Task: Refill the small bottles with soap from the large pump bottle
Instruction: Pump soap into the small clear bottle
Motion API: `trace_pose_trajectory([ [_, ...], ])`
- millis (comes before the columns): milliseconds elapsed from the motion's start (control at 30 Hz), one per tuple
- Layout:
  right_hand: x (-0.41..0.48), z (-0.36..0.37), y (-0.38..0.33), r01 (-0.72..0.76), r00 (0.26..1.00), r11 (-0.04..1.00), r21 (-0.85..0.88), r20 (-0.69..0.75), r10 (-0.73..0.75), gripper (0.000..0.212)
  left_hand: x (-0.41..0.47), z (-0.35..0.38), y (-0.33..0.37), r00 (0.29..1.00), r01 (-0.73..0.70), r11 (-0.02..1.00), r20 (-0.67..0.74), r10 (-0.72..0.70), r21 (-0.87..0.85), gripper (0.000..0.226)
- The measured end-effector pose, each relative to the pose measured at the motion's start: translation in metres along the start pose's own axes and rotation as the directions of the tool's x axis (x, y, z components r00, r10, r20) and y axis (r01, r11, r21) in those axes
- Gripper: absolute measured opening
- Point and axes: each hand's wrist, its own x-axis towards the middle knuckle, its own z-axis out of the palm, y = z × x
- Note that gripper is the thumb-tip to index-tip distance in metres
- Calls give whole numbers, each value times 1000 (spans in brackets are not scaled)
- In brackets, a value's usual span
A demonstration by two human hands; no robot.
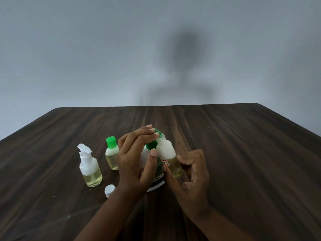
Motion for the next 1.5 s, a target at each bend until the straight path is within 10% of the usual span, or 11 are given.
trace_pose_trajectory([
  [1500, 5, 4, -4, 7, 1000, 1000, -5, -26, -7, 28, 11, 3, 10, 1000, 24, 999, -14, -24, 36, 29],
])
